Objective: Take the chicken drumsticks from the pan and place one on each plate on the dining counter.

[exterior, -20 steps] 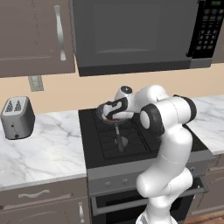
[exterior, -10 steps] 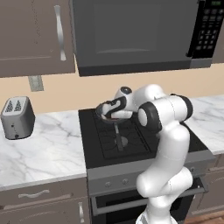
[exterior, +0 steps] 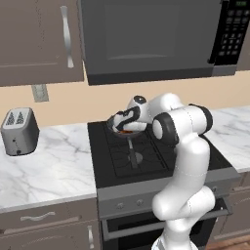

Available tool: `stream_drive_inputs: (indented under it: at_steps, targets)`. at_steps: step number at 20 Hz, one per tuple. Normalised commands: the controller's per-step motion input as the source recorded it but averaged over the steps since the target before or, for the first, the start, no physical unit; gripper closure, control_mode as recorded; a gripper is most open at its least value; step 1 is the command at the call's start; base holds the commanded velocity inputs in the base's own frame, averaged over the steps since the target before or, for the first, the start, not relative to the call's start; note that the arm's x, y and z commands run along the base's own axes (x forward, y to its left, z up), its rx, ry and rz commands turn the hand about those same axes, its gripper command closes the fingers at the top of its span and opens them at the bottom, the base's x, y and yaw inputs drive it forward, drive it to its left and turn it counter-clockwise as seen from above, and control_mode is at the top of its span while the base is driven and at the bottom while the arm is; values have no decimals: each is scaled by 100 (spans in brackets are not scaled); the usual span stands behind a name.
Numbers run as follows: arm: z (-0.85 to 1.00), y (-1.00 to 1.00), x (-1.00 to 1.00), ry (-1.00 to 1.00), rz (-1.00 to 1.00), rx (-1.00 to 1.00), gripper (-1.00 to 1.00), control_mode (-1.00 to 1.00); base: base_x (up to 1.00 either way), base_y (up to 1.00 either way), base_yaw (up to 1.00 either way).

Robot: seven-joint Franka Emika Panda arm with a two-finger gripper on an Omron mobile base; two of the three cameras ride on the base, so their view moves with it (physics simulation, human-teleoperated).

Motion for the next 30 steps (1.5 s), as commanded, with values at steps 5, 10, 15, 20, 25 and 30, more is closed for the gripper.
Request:
stream_drive_inputs:
  at_steps: [5, 10, 15, 20, 25, 30]
  targets:
    - [-19, 0, 1, 0, 0, 2, -100, -100, 0, 0, 0]
    - [-18, 0, 6, 0, 0, 0, -100, -100, 0, 0, 0]
    - [-16, 0, 5, 0, 0, 0, -100, -100, 0, 0, 0]
    - [-22, 1, 2, 0, 0, 0, -100, -100, 0, 0, 0]
    - [-26, 3, 17, 1, 0, 0, -100, -100, 0, 0, 0]
    - [-29, 11, 27, 6, 2, 0, -100, -100, 0, 0, 0]
